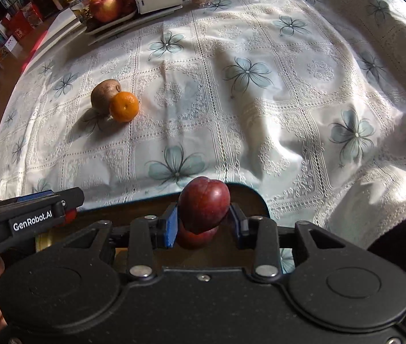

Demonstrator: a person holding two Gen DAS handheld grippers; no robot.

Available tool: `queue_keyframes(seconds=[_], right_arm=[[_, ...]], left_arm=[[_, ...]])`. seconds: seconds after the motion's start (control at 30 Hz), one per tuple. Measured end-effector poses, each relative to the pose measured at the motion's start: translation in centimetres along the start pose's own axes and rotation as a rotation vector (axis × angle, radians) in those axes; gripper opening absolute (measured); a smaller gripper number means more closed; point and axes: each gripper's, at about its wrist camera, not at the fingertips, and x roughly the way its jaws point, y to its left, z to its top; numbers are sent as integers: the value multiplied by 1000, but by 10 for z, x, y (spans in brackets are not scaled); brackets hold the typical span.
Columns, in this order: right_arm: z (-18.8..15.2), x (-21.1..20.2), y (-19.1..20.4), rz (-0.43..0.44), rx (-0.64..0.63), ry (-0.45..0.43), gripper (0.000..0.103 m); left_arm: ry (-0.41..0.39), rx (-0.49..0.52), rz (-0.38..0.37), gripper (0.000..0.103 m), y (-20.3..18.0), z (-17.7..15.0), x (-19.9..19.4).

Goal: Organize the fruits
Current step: 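Carry the tomato and plum over the gold tray with both grippers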

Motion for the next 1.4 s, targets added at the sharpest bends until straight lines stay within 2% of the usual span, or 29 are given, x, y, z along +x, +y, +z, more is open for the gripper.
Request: queue_keyframes(seconds=[0.27, 0.5, 0.6, 0.83, 0.97, 1.4], right_arm=[[-63, -29, -10, 0, -5, -25, 46], [-108, -43, -20, -21, 8, -61, 46], [-123, -46, -28, -16, 18, -75, 45], [-147, -59, -23, -33, -54, -201, 45], [-149, -55, -23, -26, -66, -198, 45], [-150, -53, -25, 8, -59, -210, 45]], left_arm=[[28, -2, -38, 37, -16, -72, -37], [48, -31, -81, 37, -31, -110, -53], [33, -29, -59, 37, -37, -116, -57], [28, -52, -37, 37, -41, -121, -57], [34, -64, -15, 37, -39, -122, -55], [63, -98, -31, 37, -32, -121, -43]])
